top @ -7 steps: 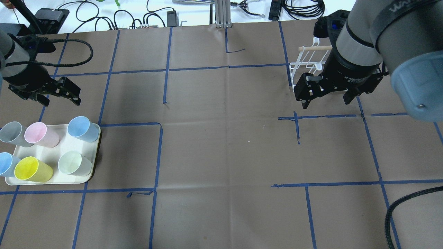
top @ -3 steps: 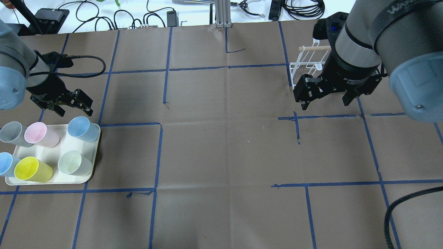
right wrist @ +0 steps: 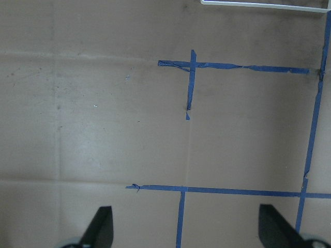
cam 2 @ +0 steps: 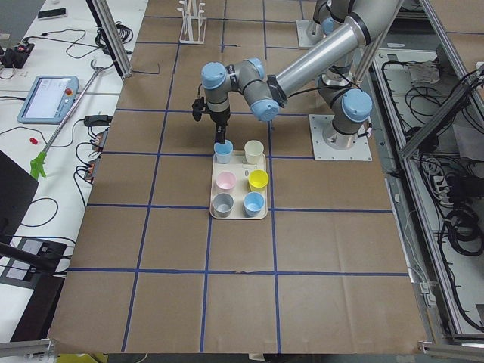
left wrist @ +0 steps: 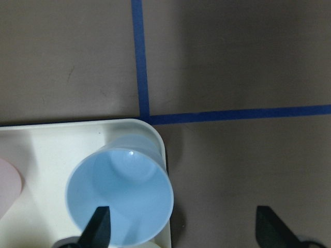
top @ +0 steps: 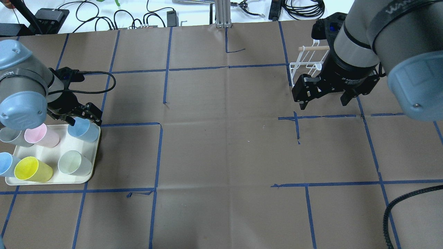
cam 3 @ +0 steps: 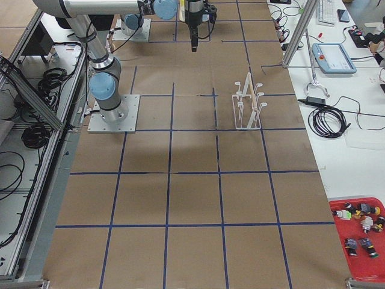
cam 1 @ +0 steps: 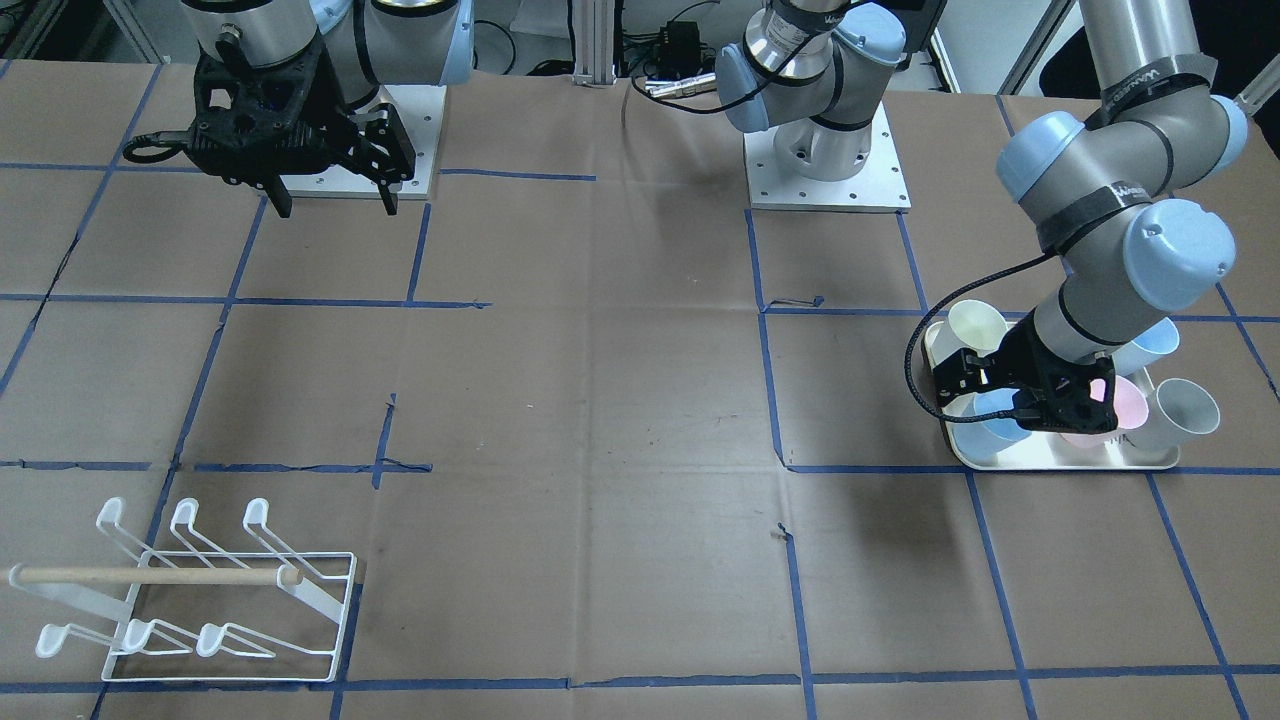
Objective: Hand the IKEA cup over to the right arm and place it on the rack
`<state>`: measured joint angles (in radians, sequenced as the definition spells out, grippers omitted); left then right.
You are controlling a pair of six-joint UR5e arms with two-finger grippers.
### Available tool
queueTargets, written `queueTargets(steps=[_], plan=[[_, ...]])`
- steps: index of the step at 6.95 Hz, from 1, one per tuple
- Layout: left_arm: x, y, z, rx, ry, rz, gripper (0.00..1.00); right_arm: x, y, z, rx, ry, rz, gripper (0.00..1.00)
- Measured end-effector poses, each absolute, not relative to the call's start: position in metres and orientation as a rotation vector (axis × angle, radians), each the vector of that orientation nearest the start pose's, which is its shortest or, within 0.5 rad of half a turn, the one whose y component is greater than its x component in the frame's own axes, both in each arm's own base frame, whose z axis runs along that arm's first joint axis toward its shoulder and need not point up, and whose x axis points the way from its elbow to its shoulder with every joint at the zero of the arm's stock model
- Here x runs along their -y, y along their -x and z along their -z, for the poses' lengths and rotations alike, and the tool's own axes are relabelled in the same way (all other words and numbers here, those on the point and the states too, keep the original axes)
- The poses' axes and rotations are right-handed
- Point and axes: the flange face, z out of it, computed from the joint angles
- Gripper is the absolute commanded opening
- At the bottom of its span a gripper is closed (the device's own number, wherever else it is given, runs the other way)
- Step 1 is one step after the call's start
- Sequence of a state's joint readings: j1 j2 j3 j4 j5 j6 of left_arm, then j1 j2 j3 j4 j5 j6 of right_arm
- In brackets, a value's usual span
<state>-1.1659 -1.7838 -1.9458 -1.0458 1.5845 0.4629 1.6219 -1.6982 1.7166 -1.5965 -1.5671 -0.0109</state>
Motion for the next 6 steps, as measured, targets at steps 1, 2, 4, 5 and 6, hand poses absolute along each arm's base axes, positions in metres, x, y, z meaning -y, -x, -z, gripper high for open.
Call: queueTargets(steps=[1, 2, 4, 5, 6], plan=[[0.516, -0.08, -0.244, -3.154, -0.092, -0.107, 0.99, 0.432, -0.156, -0.477, -3.134, 0.097, 0.01, 1.0], [0.512, -0.085, -0.236, -3.158, -0.076, -0.125, 0.99, 0.432, -0.156, -0.476, -3.133, 0.098, 0.006, 1.0], [0.509, -0.095, -0.226, -3.165, -0.041, -0.144, 0.94, 0.433, -0.157, -0.475, -3.132, 0.099, 0.0, 1.0], [0.51, -0.097, -0.228, -3.163, -0.034, -0.131, 0.84, 0.434, -0.157, -0.474, -3.132, 0.099, 0.004, 1.0], [0.512, -0.098, -0.232, -3.159, -0.032, -0.117, 0.63, 0.435, -0.157, -0.475, -3.132, 0.099, 0.016, 1.0]])
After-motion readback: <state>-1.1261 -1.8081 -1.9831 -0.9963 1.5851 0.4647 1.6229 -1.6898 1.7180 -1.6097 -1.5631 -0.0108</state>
